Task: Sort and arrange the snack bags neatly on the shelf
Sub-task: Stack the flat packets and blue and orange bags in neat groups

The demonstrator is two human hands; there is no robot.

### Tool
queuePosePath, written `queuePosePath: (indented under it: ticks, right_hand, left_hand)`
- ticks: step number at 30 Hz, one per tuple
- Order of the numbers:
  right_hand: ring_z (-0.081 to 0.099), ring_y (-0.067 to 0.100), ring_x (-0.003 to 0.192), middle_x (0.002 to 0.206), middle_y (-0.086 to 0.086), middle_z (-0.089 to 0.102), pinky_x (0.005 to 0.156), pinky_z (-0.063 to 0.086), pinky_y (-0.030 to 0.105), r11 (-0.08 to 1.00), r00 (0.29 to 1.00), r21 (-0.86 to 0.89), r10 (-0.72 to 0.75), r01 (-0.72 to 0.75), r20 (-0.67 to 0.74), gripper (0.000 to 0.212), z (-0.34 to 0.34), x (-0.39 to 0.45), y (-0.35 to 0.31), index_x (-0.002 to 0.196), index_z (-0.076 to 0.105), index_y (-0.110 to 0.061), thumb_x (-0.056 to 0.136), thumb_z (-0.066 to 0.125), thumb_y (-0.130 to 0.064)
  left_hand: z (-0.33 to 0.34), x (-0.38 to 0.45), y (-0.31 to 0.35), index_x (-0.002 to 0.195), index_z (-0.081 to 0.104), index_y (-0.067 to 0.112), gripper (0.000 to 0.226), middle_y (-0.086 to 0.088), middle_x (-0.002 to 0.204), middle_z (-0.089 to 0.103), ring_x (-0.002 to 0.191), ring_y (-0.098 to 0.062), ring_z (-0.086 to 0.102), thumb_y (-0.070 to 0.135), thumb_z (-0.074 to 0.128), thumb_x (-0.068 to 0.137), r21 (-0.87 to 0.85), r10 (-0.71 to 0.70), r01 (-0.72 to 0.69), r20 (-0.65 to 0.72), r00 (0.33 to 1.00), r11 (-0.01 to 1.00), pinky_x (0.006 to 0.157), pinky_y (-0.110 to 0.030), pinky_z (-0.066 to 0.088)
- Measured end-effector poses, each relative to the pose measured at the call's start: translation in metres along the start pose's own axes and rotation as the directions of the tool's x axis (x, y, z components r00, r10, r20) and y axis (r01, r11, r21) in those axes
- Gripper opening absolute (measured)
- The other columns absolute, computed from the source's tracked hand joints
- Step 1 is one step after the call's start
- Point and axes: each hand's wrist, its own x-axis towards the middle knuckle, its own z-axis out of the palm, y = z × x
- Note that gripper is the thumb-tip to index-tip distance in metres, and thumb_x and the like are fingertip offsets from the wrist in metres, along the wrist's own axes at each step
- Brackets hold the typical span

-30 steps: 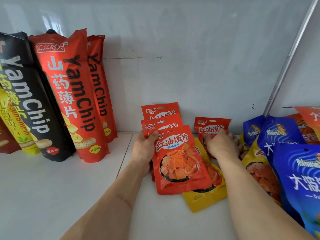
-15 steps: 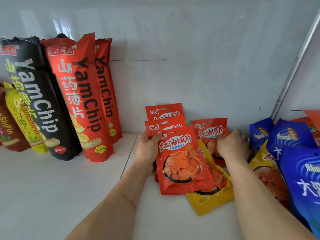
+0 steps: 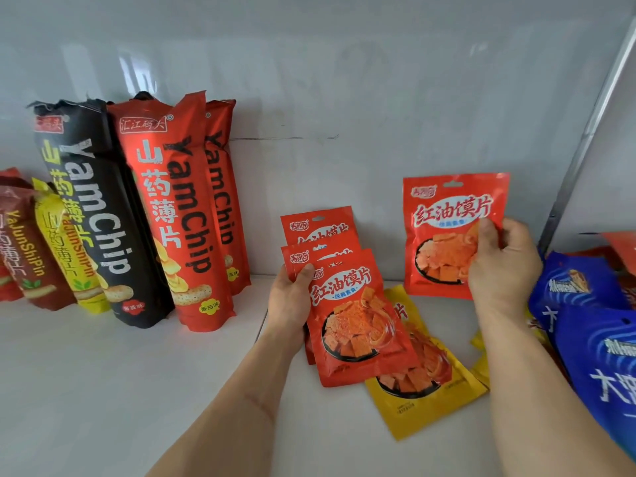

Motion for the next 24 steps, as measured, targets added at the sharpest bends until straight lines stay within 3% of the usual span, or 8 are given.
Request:
queuePosePath:
  ticks: [2,4,7,9,11,15,20,24]
  right_hand:
    - [0.058,0.011,0.088,0.098,-0.001,0.066,0.070,0.037,0.016,1.000,1.000,0.010,-0.006,0.006,0.007,0.030,-0.005,0.006,-0.014,0.112,0.067,-0.008,0.098,0.056,-0.033]
    - [0.063,0.019,0.087,0.094,0.000,0.068,0.072,0.042,0.027,0.993,0.976,-0.117,0.003,0.023,0.220,0.027,-0.007,0.009,-0.023,0.104,0.069,-0.012,0.095,0.060,-0.036]
    - [0.064,0.023,0.074,0.082,0.007,0.071,0.067,0.046,0.033,0.967,0.766,-0.253,0.160,0.004,0.623,0.021,-0.005,-0.019,-0.031,0.084,0.070,-0.011,0.090,0.069,-0.031]
    - [0.062,0.021,0.065,0.073,0.007,0.070,0.062,0.046,0.032,0.940,0.645,-0.339,0.239,0.034,0.726,0.025,-0.001,-0.043,-0.031,0.073,0.066,-0.010,0.087,0.072,-0.030]
    - [0.062,0.019,0.062,0.070,0.005,0.069,0.061,0.045,0.030,0.915,0.593,-0.401,0.296,0.049,0.749,0.027,0.004,-0.061,-0.031,0.071,0.064,-0.011,0.085,0.074,-0.032]
    - [0.070,0.023,0.076,0.081,0.004,0.074,0.074,0.056,0.035,0.886,0.593,-0.463,0.353,0.038,0.724,0.026,0.015,-0.078,-0.031,0.080,0.067,-0.012,0.084,0.072,-0.038]
    - [0.067,0.020,0.084,0.090,-0.001,0.071,0.080,0.054,0.037,0.856,0.641,-0.514,0.360,0.062,0.678,0.024,0.016,-0.089,-0.035,0.090,0.065,-0.019,0.090,0.064,-0.043]
    - [0.064,0.019,0.086,0.093,-0.001,0.069,0.075,0.050,0.033,0.852,0.659,-0.518,0.345,0.079,0.669,0.023,0.014,-0.094,-0.038,0.091,0.062,-0.019,0.093,0.060,-0.041]
  left_hand:
    - [-0.003,0.000,0.003,0.113,0.060,0.027,0.018,0.003,0.091,0.079,0.080,-0.022,0.077,0.036,0.061,0.098,-0.012,0.010,-0.010,-0.014,1.000,1.000,0.075,-0.043,0.062]
    - [-0.005,0.000,0.007,0.111,0.060,0.027,0.015,0.004,0.089,0.079,0.080,-0.022,0.077,0.035,0.061,0.098,-0.028,0.012,-0.013,-0.026,1.000,1.000,0.077,-0.044,0.062]
    - [-0.009,-0.001,0.010,0.111,0.061,0.025,0.016,0.001,0.091,0.079,0.081,-0.024,0.077,0.035,0.061,0.099,-0.057,-0.003,0.001,-0.040,0.999,0.998,0.081,-0.046,0.061]
    - [-0.010,-0.002,0.009,0.113,0.061,0.023,0.018,-0.002,0.094,0.079,0.084,-0.026,0.077,0.035,0.060,0.099,-0.082,-0.022,0.018,-0.037,0.999,0.996,0.085,-0.050,0.060]
    - [-0.009,-0.004,0.008,0.113,0.060,0.022,0.021,-0.003,0.094,0.079,0.084,-0.027,0.077,0.037,0.060,0.098,-0.098,-0.043,0.040,-0.029,0.999,0.994,0.085,-0.052,0.060]
    - [-0.010,-0.008,0.010,0.115,0.060,0.024,0.028,-0.003,0.094,0.079,0.084,-0.028,0.077,0.045,0.061,0.096,-0.136,-0.066,0.067,0.016,0.998,0.988,0.083,-0.049,0.061]
    - [-0.015,-0.017,0.011,0.126,0.057,0.022,0.041,-0.007,0.108,0.076,0.095,-0.031,0.075,0.045,0.064,0.093,-0.198,-0.059,0.080,0.106,0.993,0.977,0.089,-0.052,0.058]
    - [-0.014,-0.020,0.004,0.124,0.059,0.021,0.035,-0.003,0.106,0.077,0.091,-0.028,0.076,0.028,0.071,0.092,-0.041,-0.025,0.028,0.085,0.996,0.999,0.088,-0.054,0.058]
